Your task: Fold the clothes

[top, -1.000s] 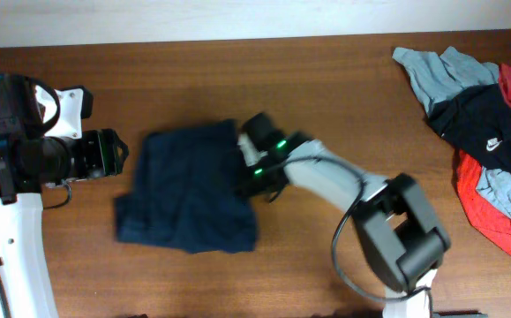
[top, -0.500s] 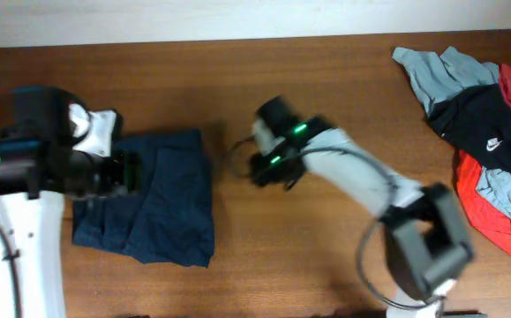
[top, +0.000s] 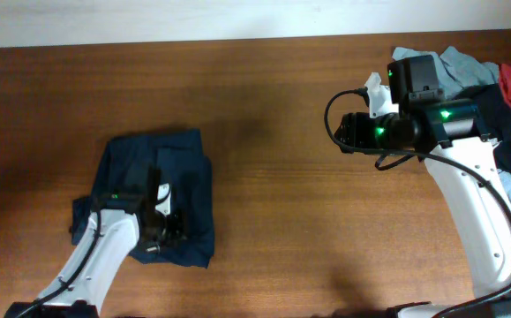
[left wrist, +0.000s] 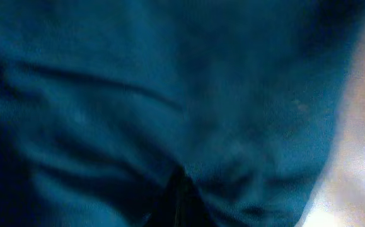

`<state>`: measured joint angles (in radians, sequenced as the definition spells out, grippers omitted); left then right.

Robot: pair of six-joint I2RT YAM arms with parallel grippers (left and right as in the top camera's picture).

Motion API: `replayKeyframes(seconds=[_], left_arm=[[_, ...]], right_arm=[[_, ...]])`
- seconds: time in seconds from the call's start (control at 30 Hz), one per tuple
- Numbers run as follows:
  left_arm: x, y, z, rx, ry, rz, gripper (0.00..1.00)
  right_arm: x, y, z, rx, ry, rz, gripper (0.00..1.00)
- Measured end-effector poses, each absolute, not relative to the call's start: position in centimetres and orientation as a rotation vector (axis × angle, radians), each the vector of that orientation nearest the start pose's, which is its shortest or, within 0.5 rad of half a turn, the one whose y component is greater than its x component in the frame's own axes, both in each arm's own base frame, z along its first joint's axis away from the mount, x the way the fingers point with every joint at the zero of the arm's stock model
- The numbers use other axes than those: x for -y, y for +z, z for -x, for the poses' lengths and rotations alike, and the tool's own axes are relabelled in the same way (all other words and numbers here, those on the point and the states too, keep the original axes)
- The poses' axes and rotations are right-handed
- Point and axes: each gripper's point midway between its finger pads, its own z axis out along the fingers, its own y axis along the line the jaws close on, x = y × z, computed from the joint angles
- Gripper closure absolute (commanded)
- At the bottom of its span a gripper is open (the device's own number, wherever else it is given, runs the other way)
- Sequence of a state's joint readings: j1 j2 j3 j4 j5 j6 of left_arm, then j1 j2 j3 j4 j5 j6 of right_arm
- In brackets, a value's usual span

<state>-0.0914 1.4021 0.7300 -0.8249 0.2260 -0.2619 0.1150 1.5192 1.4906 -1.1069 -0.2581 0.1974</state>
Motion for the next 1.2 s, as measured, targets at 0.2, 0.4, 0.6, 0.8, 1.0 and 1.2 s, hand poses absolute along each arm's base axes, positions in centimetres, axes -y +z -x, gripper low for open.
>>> replayKeyframes(seconds=[0.2,0.4,0.6,0.8,1.0,1.2], left_arm=[[4.9,0.5,-23.7,-2.986,-0.367,0.421,1.0],[1.3,-0.5,-28.3,-2.808,-0.56,0.762,1.0],[-5.4,-0.7,-35.1,-2.563,-0.67,0.941,1.0],[-11.0,-0.1,-40.0,-2.543,-0.493,0.875,0.99],[-14.9,1.3,-39.4,-2.724,-0.205,0.794,0.91],[-17.6,6.6,-39.6,-2.781,-0.042,0.796,0.84]], right_arm=[[-8.4,21.2,-34.7,-2.72,0.439,-0.022,0.34],[-8.4,21.1,-34.5,-2.727,0.438,-0.017,0.34],[-8.4,21.0,-34.3,-2.738,0.437,-0.019,0.35],[-8.3,20.6,-33.3,-2.781,0.434,-0.027,0.35],[-8.2,20.6,-33.2,-2.786,0.434,-0.029,0.35],[-8.3,20.6,-33.4,-2.778,0.435,-0.027,0.35]])
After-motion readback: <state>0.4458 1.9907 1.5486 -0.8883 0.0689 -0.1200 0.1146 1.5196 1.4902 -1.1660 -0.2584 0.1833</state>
